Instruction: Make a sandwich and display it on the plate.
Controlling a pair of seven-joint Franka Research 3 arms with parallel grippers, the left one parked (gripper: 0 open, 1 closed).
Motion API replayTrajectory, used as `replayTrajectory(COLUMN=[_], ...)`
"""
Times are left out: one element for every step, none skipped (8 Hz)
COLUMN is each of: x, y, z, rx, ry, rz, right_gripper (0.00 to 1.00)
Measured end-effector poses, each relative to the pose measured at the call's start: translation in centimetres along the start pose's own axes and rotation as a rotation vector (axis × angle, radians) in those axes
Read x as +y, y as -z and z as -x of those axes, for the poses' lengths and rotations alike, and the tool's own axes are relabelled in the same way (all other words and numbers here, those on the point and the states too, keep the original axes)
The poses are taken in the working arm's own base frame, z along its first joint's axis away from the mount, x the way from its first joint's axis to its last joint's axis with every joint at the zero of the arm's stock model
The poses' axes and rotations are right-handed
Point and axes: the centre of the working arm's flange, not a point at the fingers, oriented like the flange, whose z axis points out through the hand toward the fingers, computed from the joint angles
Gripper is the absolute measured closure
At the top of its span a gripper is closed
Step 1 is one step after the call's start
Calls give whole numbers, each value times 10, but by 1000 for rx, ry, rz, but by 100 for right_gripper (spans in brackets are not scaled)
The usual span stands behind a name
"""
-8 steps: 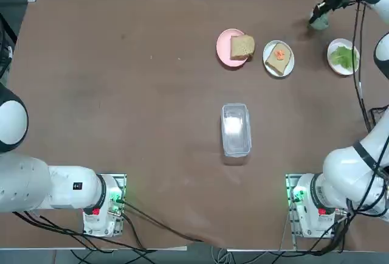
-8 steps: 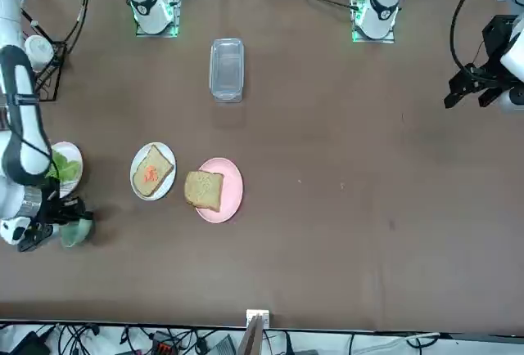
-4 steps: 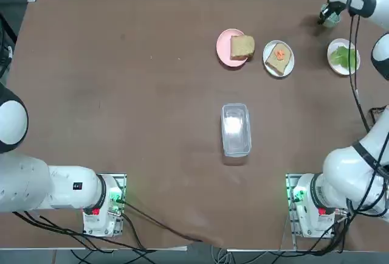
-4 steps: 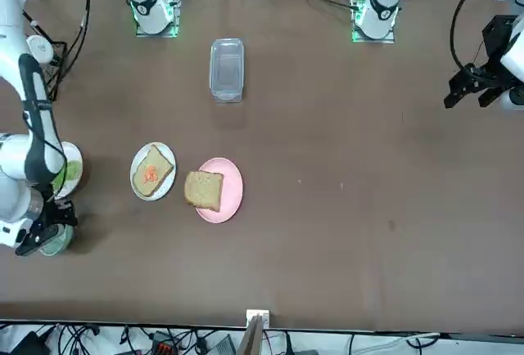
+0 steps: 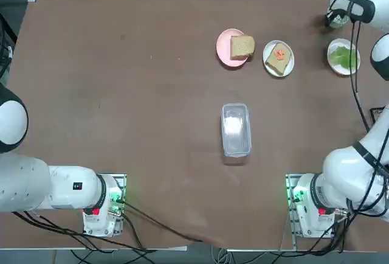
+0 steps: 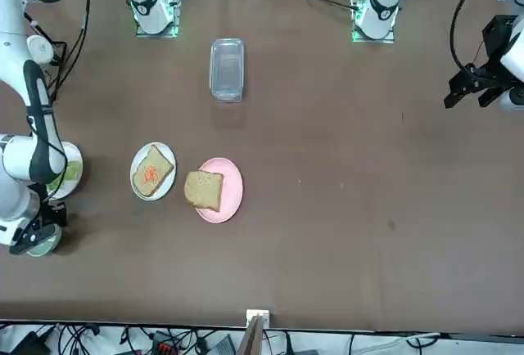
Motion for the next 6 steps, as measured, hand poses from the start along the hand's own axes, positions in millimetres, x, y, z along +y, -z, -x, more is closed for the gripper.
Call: replayTrajectory(x=[0, -1, -1, -1, -1, -2], y=[-1, -2, -3, -3, -3, -4], z=[-2, -3, -4, -5, -6, -7], rx=[15, 26, 30, 35, 44, 51], ry=[-18, -32, -36, -37, -38, -51], rz=[7, 12, 15, 18, 21, 23], right_gripper=[95, 95, 95, 95, 95, 93])
